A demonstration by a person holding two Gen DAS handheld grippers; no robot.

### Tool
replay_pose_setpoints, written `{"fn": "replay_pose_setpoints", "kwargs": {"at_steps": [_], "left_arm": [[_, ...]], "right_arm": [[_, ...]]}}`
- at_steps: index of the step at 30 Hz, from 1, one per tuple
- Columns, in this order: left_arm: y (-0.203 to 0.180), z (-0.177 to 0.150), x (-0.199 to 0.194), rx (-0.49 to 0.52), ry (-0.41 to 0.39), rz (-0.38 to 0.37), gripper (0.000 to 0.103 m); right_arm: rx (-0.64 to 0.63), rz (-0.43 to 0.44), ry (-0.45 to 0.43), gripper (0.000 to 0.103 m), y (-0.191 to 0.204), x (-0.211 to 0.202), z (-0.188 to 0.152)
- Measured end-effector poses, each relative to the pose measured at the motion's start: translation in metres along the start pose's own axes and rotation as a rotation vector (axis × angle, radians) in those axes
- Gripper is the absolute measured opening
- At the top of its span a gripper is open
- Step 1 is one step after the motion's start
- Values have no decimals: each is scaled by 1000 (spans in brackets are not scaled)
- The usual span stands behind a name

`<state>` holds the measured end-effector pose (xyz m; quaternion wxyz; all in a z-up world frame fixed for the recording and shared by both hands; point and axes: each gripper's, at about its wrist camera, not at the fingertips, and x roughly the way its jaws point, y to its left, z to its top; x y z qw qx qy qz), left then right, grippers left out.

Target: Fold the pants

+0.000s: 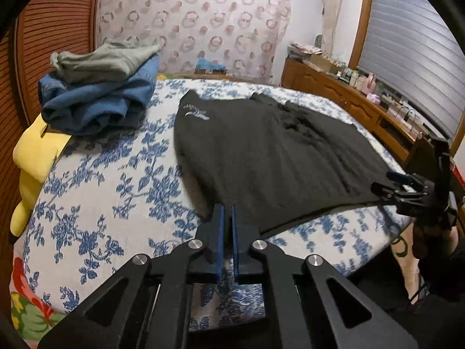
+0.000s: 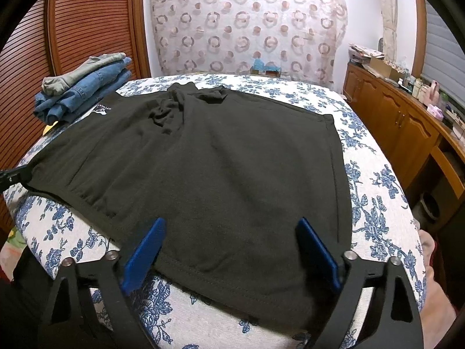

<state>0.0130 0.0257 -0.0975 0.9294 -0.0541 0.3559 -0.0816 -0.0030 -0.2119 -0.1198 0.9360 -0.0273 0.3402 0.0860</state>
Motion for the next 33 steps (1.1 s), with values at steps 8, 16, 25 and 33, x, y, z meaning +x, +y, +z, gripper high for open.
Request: {"fn": "replay_pose_setpoints", "kwargs": {"at_steps": [8,16,25,33], "left_arm": [[-16,21,-8,36,-37,-60,5],[-46,54,-9,78,-67,-172,5],[-84,90,6,173,-88,-245,5],[-118,111,38,230,-69,-301,5]], "right_arm": [[6,12,2,73,-1,-2,5],[11,33,6,69,-3,-4,6],[28,34,-6,69,-12,-8,3],[30,27,-27,69,-18,-13,6]]}}
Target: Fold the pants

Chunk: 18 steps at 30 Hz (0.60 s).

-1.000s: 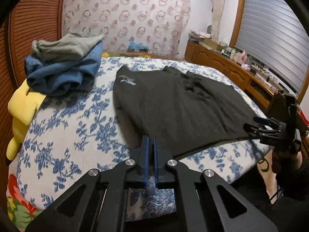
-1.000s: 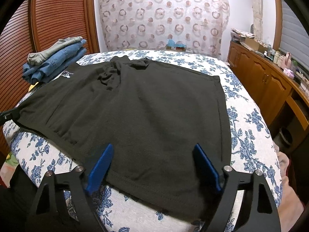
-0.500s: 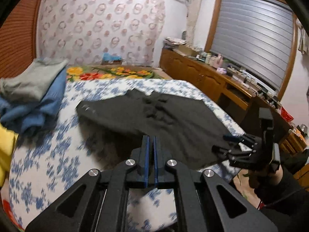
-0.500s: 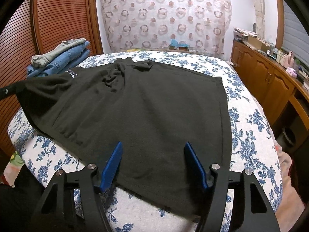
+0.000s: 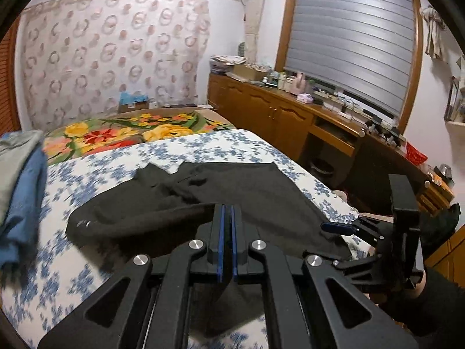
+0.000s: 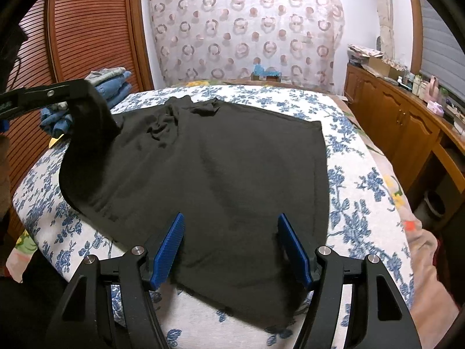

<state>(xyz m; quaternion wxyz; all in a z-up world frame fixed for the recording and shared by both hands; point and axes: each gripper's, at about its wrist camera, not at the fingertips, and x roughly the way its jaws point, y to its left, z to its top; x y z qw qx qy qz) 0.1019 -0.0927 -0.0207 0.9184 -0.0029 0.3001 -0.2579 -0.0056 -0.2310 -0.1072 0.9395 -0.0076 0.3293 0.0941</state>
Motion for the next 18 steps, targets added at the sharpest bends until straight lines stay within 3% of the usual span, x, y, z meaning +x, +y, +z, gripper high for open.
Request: {"fn": "replay_pose_setpoints", "kwargs": {"at_steps": [8,18], "left_arm": [[-26,15,22,12,36,-83,5],[-32,15,33,21,77,-57,6]], "right_arm": [[6,-4,-16,69,-10,-3,3],[18,-10,-15,69,-18,-6,2]]}}
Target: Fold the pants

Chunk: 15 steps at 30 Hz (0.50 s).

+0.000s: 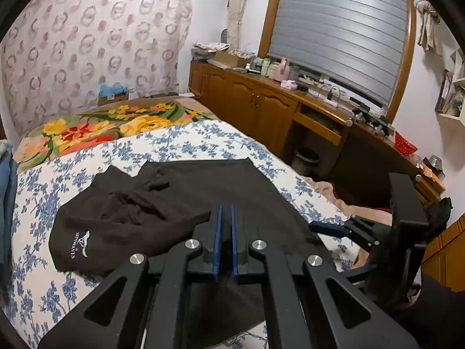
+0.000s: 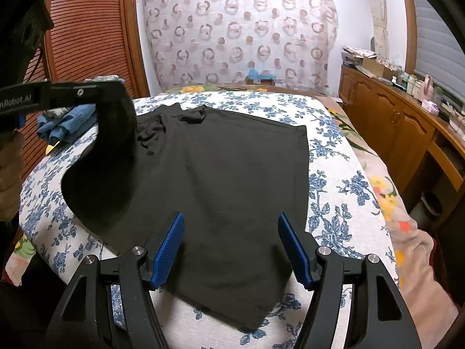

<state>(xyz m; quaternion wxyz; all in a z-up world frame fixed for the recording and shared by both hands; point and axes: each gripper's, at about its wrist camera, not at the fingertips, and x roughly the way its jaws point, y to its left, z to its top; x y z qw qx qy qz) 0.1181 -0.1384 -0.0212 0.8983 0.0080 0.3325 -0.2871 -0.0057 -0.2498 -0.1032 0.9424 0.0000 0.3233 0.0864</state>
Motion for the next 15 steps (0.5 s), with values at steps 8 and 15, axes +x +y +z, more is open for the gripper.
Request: {"fn": "replay_pose_setpoints", "kwargs": {"at_steps": [8,15], "left_arm": [[21,-17,-16,-21,1,73,57],[52,-46,-21,-71,38,122,75]], "right_arm": [[2,8,1,69,0,4,3],[-2,31,2,66,3,11,10]]}}
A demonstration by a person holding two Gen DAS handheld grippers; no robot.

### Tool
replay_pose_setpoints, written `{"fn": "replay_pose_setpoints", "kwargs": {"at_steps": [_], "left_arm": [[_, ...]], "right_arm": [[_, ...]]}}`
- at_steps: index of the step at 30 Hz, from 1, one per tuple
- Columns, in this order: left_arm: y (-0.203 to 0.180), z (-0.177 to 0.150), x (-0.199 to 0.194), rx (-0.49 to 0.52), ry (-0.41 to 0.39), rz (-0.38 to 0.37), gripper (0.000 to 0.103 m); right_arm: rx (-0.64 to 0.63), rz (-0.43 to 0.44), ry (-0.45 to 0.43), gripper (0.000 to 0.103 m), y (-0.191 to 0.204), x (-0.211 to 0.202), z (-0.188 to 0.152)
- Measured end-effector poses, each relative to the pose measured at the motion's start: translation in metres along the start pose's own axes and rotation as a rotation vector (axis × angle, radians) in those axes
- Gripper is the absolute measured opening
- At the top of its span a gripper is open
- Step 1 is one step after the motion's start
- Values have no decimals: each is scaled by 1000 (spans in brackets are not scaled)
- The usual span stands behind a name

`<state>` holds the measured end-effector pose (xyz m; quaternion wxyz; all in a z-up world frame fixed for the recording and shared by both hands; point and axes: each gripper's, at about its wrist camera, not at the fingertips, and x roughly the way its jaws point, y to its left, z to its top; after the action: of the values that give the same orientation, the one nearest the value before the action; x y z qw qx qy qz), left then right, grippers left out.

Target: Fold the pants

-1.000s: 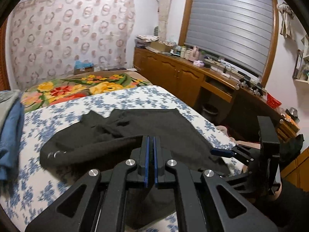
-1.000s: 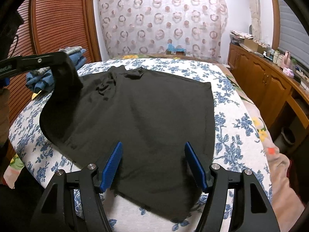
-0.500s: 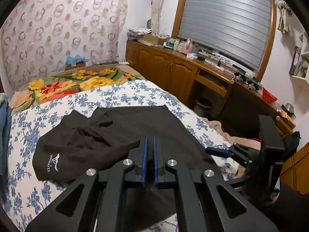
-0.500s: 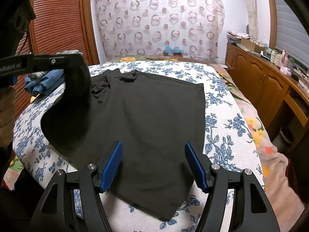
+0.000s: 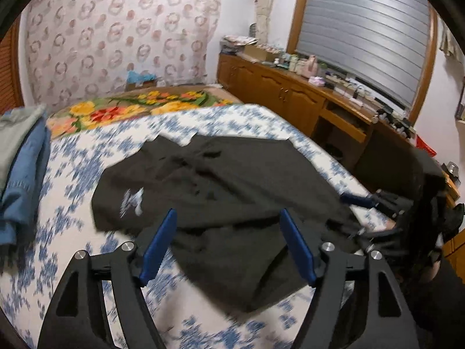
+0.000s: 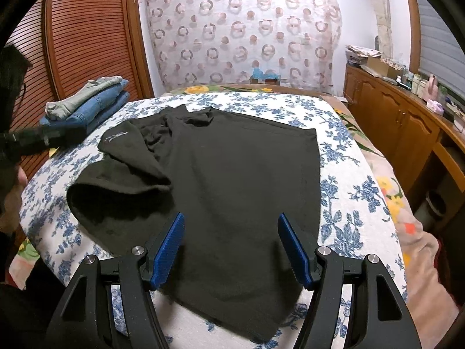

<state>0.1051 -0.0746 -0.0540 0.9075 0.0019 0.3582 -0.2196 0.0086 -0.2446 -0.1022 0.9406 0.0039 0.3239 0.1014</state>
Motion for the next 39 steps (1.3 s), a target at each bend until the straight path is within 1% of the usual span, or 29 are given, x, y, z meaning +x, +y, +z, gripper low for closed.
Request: {"fn": "replay_pose_setpoints", "kwargs": {"at_steps": [4,8,11,12,13,15,20,26,29,32,33,36,39], "left_arm": [[11,-18,8,-22,45,39,75],[17,-33,14,-40,78,57,75],[20,-38,15,-55,87,57,75],[21,-40,16,-61,91,55,75],[22,-42,17,-67,96,53,75],[23,-45,20,-76,110,55,75],[20,-52,20,-61,91,71,75],[20,-52,19,-59,80,72,75],[19,-54,18,-58,80,73,76],[19,-53,18,-59,79,72,76],[19,-53,17,-60,78,72,76],[20,-53,16,-68,76,68,76],[22,-52,15,-83,80,72,76]], "right_arm": [[-16,10,-6,64,6,0,6],[-27,28,-16,61,10,3,15],[-40,49,-16,58,15,8,21],[-44,60,-13,55,17,10,23],[-47,68,-9,50,18,13,24],[-51,87,1,49,20,21,26],[-57,118,26,46,28,35,31],[-57,150,87,41,33,60,33],[-51,171,109,36,33,69,34],[-61,181,111,25,38,72,35],[-66,184,114,19,39,72,35],[-80,186,101,10,42,69,35],[-76,195,57,6,40,57,36]]}}
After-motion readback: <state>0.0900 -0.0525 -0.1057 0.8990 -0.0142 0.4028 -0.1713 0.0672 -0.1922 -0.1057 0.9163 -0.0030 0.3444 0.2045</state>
